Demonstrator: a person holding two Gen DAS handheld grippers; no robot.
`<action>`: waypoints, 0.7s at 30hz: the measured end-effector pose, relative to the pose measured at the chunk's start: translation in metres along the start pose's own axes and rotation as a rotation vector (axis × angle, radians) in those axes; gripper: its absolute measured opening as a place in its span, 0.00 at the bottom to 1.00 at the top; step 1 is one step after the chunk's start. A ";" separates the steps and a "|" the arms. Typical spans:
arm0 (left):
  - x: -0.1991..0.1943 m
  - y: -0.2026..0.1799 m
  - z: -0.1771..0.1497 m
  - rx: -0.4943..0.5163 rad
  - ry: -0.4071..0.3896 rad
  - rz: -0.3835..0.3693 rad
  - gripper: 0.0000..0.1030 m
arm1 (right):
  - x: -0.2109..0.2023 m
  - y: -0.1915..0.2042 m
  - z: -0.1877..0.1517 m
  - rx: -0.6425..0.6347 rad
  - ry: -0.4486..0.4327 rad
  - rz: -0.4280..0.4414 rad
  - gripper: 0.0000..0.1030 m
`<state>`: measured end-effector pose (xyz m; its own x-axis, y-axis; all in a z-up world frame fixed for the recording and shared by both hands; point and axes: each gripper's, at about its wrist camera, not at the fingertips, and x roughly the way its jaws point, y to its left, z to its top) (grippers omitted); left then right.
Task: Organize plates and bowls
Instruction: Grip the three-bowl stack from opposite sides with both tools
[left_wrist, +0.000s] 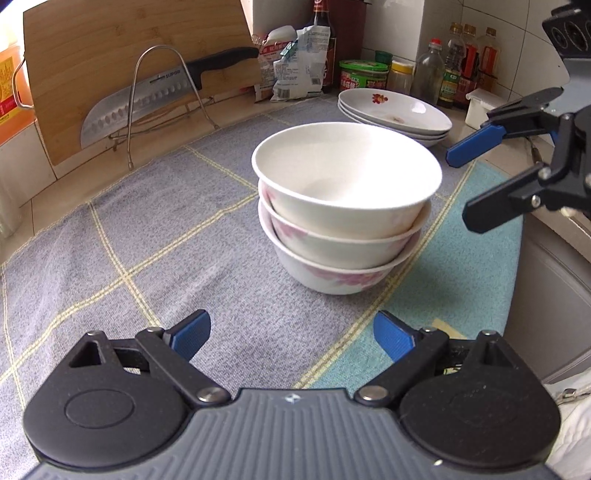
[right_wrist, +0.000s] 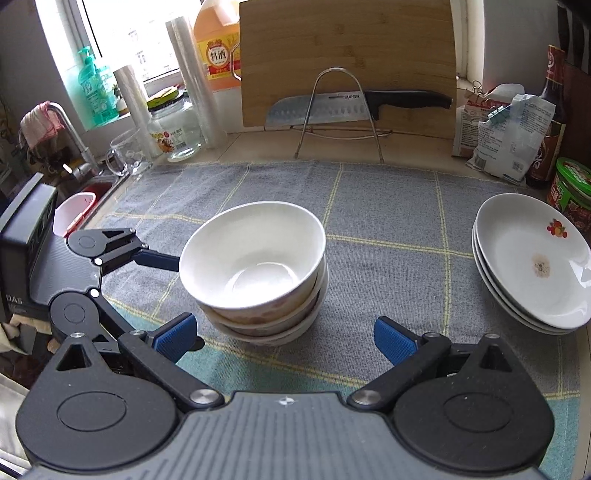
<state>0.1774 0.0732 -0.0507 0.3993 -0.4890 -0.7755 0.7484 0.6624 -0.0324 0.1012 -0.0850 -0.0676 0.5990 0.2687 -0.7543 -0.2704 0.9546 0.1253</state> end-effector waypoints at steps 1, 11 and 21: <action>0.003 0.001 -0.001 -0.007 0.010 -0.002 0.92 | 0.005 0.001 -0.002 -0.015 0.017 -0.010 1.00; 0.016 0.000 -0.001 0.010 0.044 -0.007 0.92 | 0.076 -0.001 -0.022 -0.120 0.187 -0.134 1.00; 0.023 -0.003 0.001 0.069 0.047 -0.013 1.00 | 0.077 0.000 -0.028 -0.146 0.149 -0.123 1.00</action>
<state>0.1844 0.0593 -0.0679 0.3652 -0.4690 -0.8042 0.7887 0.6147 -0.0003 0.1259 -0.0683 -0.1436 0.5191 0.1188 -0.8464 -0.3150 0.9472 -0.0603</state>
